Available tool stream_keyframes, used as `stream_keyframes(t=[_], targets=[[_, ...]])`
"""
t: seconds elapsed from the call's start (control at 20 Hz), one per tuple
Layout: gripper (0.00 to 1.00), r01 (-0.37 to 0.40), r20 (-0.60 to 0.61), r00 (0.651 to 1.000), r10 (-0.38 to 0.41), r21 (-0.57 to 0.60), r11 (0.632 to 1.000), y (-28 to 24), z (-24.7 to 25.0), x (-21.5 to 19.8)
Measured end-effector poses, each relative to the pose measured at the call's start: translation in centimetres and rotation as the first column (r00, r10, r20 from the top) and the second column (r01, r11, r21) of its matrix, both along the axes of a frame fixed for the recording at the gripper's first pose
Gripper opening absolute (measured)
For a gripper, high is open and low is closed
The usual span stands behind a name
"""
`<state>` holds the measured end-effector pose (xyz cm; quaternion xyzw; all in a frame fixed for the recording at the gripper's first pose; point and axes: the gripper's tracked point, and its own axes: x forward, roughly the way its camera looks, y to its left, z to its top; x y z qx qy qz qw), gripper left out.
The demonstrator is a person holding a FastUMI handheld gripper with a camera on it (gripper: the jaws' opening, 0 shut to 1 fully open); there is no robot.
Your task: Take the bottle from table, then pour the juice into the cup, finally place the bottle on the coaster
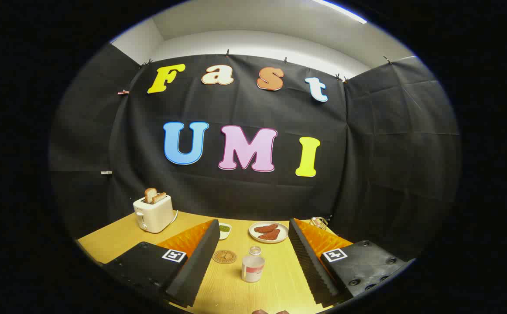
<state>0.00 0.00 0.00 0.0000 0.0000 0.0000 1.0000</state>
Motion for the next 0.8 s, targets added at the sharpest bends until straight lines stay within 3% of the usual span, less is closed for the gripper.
stream_keyframes(t=[0.2, 0.8], targets=[[0.97, -0.034, 0.001, 0.999, 0.034, -0.018, 0.999, 1.1, -0.1, 0.3], [0.97, -0.026, -0.025, 0.999, 0.027, 0.011, 1.000, -1.2, -1.8, 2.1]])
